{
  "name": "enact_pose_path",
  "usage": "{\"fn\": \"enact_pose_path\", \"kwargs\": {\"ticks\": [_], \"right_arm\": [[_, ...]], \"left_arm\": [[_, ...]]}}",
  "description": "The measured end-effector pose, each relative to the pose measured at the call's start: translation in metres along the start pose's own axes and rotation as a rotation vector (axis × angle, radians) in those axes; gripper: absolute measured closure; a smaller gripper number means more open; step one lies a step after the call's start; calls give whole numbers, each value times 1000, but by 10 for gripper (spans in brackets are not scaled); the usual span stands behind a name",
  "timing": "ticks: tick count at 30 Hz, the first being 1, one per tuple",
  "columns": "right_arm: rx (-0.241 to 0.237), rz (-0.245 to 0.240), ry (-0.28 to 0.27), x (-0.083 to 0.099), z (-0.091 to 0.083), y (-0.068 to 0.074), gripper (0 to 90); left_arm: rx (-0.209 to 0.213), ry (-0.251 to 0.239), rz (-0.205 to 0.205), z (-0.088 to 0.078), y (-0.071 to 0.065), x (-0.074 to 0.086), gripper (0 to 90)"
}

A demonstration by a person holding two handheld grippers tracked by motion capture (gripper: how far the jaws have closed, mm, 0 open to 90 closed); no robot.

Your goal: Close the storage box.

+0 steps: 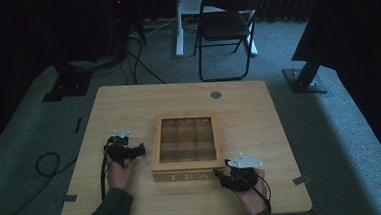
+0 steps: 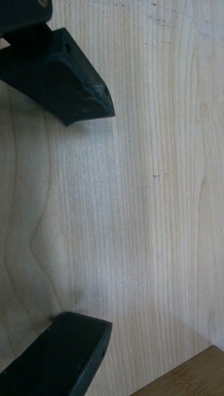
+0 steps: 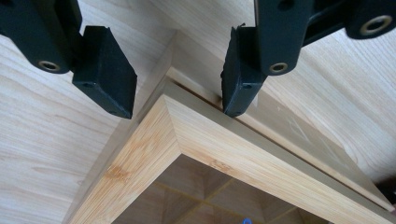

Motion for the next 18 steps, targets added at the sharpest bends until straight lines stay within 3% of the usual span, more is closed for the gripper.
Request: {"fn": "enact_pose_path", "kwargs": {"ticks": [7,8,10,11,18], "right_arm": [[-3,6,1,6,-3,1,451],[-14,17,-42,7,-10,2,452],[-9,18,-58,5,-14,2,449],[3,16,-101,3,-24,1,449],[56,42,-149,1,-37,-13,441]], "left_arm": [[0,0,0,0,0,0,16],[0,0,0,0,0,0,16],[0,1,2,0,0,0,16],[0,1,2,0,0,0,16],[0,0,0,0,0,0,16]]}}
Point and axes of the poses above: each handheld gripper's, and its own axes: z roughly forward along the jaws, x roughly out of its underside, y roughly to its left, the point moved 1 cm from there along z, roughly forward along the jaws, and after that the axes turned 12 degrees about -x, right-handed, at the moved point
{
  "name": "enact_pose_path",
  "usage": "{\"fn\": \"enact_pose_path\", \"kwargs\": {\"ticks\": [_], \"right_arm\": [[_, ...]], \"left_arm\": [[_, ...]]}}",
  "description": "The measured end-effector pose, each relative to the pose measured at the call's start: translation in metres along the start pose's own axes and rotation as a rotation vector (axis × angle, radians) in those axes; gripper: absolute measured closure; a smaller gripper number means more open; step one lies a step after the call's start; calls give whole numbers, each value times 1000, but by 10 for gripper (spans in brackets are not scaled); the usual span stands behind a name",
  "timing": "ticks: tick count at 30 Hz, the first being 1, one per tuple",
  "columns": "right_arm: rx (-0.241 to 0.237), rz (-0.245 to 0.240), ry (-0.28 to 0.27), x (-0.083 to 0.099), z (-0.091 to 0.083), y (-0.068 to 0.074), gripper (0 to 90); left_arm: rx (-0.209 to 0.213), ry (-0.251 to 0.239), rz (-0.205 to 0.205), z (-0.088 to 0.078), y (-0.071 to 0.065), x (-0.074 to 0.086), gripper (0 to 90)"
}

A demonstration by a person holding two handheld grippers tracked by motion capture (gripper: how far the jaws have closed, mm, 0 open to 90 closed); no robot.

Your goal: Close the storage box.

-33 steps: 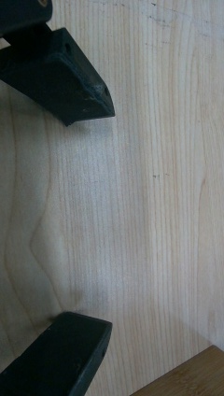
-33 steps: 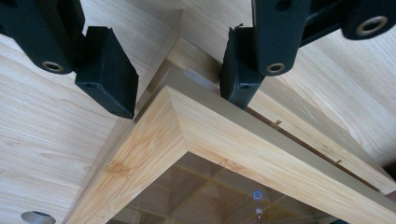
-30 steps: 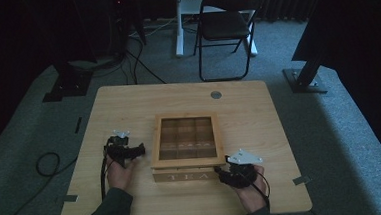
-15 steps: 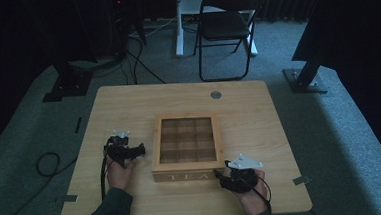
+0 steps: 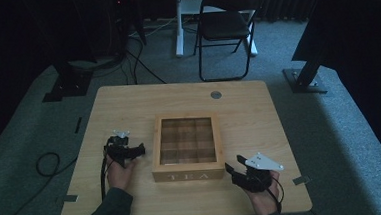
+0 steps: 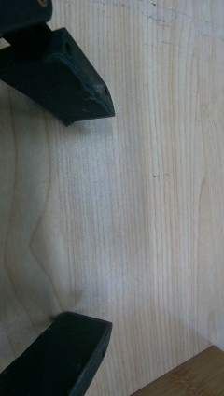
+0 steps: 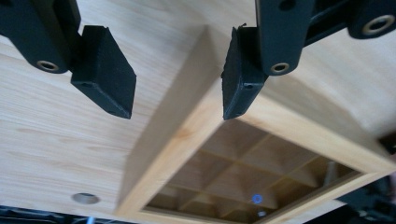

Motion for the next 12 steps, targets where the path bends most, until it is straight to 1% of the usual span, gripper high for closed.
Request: {"fn": "enact_pose_path", "kwargs": {"ticks": [6,7,9,12], "right_arm": [[80,31,-15,-6,-6,-24,437],[101,25,-15,-7,-7,-29,437],[146,11,3,-8,-6,-38,428],[196,-3,66,-2,4,-56,420]], "left_arm": [[0,0,0,0,0,0,16],[0,0,0,0,0,0,16],[0,0,0,0,0,0,16],[0,0,0,0,0,0,16]]}}
Point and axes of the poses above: each handheld gripper's, and its own axes: z roughly forward along the jaws, x roughly out of its underside, y roughly to its left, the point moved 1 cm from there along z, roughly forward along the jaws, and after that the axes turned 12 degrees about -x, right-handed, at the moved point
